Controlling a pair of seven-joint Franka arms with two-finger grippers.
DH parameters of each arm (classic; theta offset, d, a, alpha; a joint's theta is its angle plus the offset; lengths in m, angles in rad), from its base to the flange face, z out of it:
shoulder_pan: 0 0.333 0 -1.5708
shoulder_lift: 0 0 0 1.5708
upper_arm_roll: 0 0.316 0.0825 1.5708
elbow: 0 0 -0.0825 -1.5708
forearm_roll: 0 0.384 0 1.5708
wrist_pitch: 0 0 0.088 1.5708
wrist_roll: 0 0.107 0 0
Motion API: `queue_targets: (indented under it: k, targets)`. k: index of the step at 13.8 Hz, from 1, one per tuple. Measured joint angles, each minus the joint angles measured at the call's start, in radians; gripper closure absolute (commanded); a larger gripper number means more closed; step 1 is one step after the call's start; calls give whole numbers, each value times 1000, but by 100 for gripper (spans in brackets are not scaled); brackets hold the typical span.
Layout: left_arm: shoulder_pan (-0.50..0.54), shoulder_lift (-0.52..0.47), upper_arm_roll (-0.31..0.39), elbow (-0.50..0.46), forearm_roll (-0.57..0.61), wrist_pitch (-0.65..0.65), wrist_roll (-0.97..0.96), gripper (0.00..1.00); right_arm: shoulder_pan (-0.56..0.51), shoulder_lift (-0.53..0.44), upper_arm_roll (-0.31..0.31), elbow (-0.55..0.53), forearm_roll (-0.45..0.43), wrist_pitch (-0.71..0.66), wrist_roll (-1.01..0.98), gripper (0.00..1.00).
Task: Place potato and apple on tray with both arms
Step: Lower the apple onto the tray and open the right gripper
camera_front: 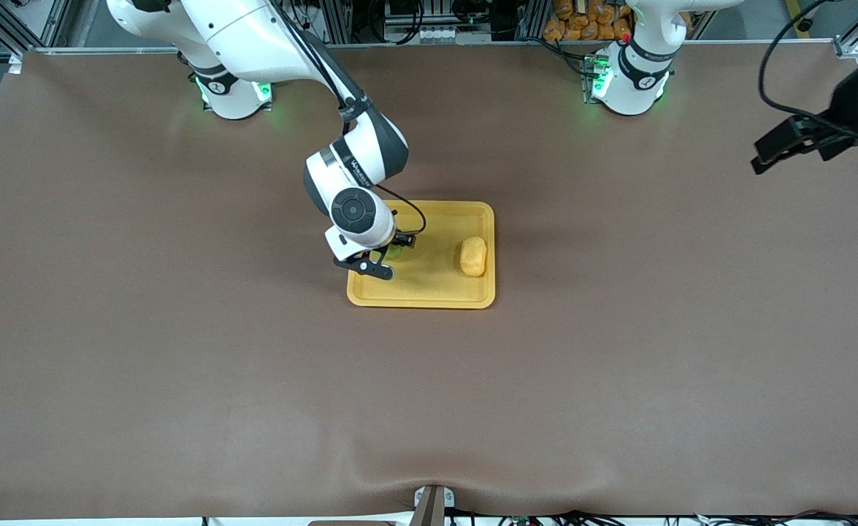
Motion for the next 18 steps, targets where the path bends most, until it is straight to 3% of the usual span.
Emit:
queue_targets:
  k: [2,5,6,7,13,18]
  targets:
    - [-6,-8,41,-22,-14,2,49,0,-2,3,-5,-3,0,0,0,96]
    - [-7,-25,50,-59,-14,21,85,0,-4,10,-9,-8,0,0,0,82]
    - [-8,-28,50,-65,-14,22,86,0,-5,10,-9,-8,0,0,0,46]
    - [-8,-29,51,-67,-14,22,86,0,-6,10,-9,-8,0,0,0,0]
    - [-13,-24,52,-70,-14,32,86,0,-22,10,-15,32,2,-6,52,0]
    - [-16,-22,52,-78,-14,31,86,0,-79,-3,-17,263,2,-267,93,0]
